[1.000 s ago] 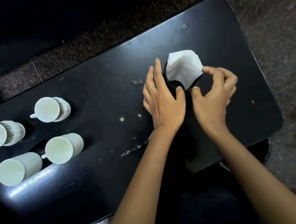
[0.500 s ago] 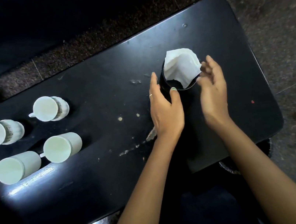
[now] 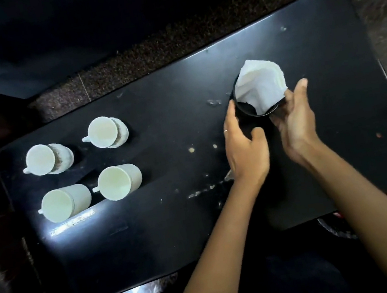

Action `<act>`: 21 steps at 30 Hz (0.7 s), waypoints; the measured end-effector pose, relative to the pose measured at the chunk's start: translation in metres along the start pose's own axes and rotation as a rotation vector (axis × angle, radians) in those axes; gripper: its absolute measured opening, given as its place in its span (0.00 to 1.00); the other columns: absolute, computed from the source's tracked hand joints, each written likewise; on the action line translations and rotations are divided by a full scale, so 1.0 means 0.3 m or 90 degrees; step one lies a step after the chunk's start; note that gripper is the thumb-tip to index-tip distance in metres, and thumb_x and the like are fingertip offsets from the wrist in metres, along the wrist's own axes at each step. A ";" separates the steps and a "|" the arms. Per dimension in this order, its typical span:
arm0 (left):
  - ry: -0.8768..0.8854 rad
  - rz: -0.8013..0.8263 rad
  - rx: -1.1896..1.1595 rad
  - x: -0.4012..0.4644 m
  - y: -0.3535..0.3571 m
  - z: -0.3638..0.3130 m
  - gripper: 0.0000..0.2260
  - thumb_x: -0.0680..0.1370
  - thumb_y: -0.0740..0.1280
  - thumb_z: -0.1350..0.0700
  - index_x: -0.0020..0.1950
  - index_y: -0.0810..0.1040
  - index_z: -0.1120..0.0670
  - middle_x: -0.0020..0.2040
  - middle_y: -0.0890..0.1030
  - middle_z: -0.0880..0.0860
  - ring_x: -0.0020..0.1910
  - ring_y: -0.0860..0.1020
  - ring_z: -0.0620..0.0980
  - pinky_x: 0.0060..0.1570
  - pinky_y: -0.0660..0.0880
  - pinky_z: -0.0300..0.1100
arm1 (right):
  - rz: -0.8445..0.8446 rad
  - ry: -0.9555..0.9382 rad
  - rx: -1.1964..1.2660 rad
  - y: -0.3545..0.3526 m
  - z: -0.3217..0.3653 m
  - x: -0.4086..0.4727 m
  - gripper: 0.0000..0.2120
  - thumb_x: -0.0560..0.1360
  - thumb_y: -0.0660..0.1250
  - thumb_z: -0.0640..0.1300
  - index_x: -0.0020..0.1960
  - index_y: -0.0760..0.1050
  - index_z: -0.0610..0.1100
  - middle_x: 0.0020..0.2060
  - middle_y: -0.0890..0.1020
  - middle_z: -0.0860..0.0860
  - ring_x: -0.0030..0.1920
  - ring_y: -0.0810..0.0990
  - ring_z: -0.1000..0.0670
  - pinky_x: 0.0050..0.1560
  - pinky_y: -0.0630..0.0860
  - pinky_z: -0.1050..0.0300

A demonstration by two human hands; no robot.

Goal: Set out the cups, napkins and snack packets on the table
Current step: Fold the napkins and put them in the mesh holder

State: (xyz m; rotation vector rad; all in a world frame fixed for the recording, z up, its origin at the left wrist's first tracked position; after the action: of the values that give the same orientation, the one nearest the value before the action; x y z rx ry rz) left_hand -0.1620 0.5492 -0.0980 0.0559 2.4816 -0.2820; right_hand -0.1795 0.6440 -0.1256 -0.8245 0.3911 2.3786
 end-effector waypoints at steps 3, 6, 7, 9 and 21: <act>0.011 -0.026 -0.015 0.029 -0.086 0.021 0.32 0.73 0.61 0.66 0.75 0.61 0.45 0.73 0.68 0.49 0.71 0.67 0.44 0.71 0.65 0.47 | 0.029 0.006 -0.057 0.059 -0.048 -0.029 0.27 0.81 0.43 0.60 0.66 0.73 0.49 0.54 0.80 0.60 0.61 0.76 0.58 0.66 0.68 0.57; 0.012 -0.046 -0.013 0.052 -0.174 0.049 0.34 0.72 0.61 0.67 0.75 0.60 0.44 0.73 0.68 0.49 0.71 0.66 0.45 0.71 0.65 0.49 | 0.066 0.011 -0.089 0.133 -0.095 -0.059 0.27 0.81 0.42 0.60 0.68 0.71 0.51 0.60 0.78 0.57 0.65 0.73 0.56 0.70 0.65 0.55; 0.016 -0.049 -0.014 0.059 -0.201 0.058 0.35 0.71 0.61 0.67 0.75 0.60 0.45 0.73 0.68 0.49 0.72 0.66 0.45 0.71 0.65 0.50 | 0.076 0.014 -0.097 0.158 -0.108 -0.067 0.28 0.80 0.42 0.61 0.69 0.70 0.51 0.63 0.77 0.55 0.66 0.72 0.55 0.72 0.64 0.53; 0.024 -0.058 -0.021 0.070 -0.251 0.075 0.35 0.71 0.61 0.68 0.75 0.59 0.45 0.73 0.67 0.49 0.72 0.65 0.44 0.71 0.65 0.50 | 0.096 0.017 -0.109 0.203 -0.132 -0.082 0.28 0.80 0.42 0.61 0.70 0.68 0.50 0.67 0.75 0.52 0.68 0.71 0.54 0.73 0.62 0.51; 0.021 -0.066 -0.055 0.101 -0.452 0.143 0.39 0.70 0.59 0.69 0.77 0.53 0.46 0.75 0.65 0.46 0.72 0.63 0.41 0.69 0.63 0.37 | 0.159 0.008 -0.196 0.378 -0.232 -0.186 0.28 0.76 0.43 0.65 0.71 0.65 0.58 0.68 0.73 0.55 0.69 0.69 0.56 0.73 0.62 0.48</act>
State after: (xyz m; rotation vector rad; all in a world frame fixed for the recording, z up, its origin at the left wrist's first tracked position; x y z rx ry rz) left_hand -0.1756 0.4066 -0.1240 -0.1049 2.5308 -0.2177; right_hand -0.1812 0.5001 -0.1341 -0.9769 0.1391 2.7108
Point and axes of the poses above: each hand's wrist, its own x-axis towards the middle knuckle, its own y-axis out of the palm, z = x × y, the point moved 1 cm from there along x, towards the middle knuckle
